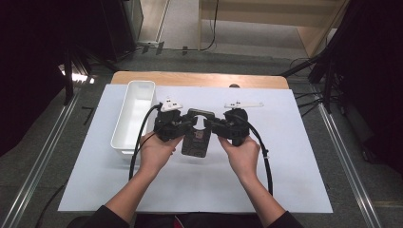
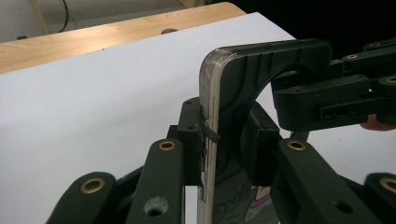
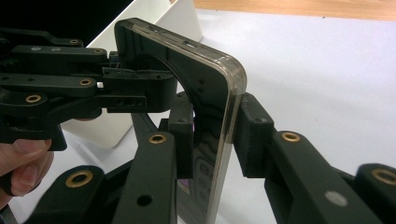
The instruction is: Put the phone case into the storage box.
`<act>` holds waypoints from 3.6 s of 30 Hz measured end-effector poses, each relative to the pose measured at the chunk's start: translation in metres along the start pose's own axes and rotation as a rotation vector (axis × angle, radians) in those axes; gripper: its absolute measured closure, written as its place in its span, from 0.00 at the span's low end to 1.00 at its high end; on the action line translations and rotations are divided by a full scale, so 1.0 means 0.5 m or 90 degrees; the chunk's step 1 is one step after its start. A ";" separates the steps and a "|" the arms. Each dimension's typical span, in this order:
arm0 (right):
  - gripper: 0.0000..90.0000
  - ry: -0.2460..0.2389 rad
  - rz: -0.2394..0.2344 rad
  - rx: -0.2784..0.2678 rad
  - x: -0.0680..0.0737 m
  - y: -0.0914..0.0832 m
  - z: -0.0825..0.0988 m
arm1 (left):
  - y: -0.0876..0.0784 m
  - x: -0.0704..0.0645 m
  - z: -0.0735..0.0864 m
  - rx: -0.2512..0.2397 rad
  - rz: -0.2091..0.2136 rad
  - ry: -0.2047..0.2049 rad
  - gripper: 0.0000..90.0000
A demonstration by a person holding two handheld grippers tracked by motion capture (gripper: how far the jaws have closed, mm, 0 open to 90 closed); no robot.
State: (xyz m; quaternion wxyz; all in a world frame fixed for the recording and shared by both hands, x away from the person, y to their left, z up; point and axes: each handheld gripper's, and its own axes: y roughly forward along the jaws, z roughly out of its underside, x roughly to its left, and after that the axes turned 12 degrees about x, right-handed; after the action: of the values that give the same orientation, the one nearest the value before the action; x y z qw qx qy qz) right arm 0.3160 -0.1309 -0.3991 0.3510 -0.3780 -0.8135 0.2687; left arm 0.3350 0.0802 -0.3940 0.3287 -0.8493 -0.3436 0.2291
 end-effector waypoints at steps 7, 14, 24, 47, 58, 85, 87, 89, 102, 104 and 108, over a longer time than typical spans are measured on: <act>0.78 0.000 0.000 -0.001 0.000 0.000 0.000 | 0.000 0.002 -0.001 0.001 0.004 -0.003 0.81; 0.77 -0.005 0.006 -0.002 0.002 0.000 -0.001 | 0.000 0.005 -0.001 0.002 0.011 -0.002 0.81; 0.77 -0.010 0.004 -0.002 0.000 -0.002 -0.002 | -0.001 0.008 -0.001 0.002 0.024 0.000 0.81; 0.55 -0.046 -0.021 0.009 0.001 -0.012 0.004 | -0.003 0.009 -0.003 -0.002 0.033 0.006 0.81; 0.44 -0.081 -0.022 0.028 0.000 -0.015 0.014 | -0.006 0.012 -0.004 -0.005 0.033 0.009 0.81; 0.28 -0.148 -0.064 0.040 -0.068 -0.042 0.076 | -0.012 0.015 -0.009 0.001 0.060 0.015 0.81; 0.28 -0.148 -0.063 0.038 -0.073 -0.044 0.085 | -0.013 0.016 -0.009 -0.002 0.063 0.015 0.81; 0.27 -0.142 -0.062 0.036 -0.077 -0.047 0.095 | -0.013 0.016 -0.009 -0.001 0.066 0.015 0.81; 0.27 -0.139 -0.059 0.037 -0.108 -0.068 0.141 | -0.016 0.021 -0.010 0.004 0.068 0.015 0.81; 0.27 -0.136 -0.058 0.038 -0.111 -0.070 0.145 | -0.017 0.022 -0.010 0.006 0.070 0.015 0.81; 0.27 -0.140 -0.059 0.038 -0.114 -0.071 0.152 | -0.018 0.023 -0.010 0.006 0.074 0.015 0.81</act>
State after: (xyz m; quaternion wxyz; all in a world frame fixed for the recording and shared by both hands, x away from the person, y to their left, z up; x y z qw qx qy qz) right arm 0.2686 -0.2100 -0.4413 0.2827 -0.2979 -0.8552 0.3161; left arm 0.3419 0.0918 -0.3860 0.3228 -0.8691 -0.2884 0.2393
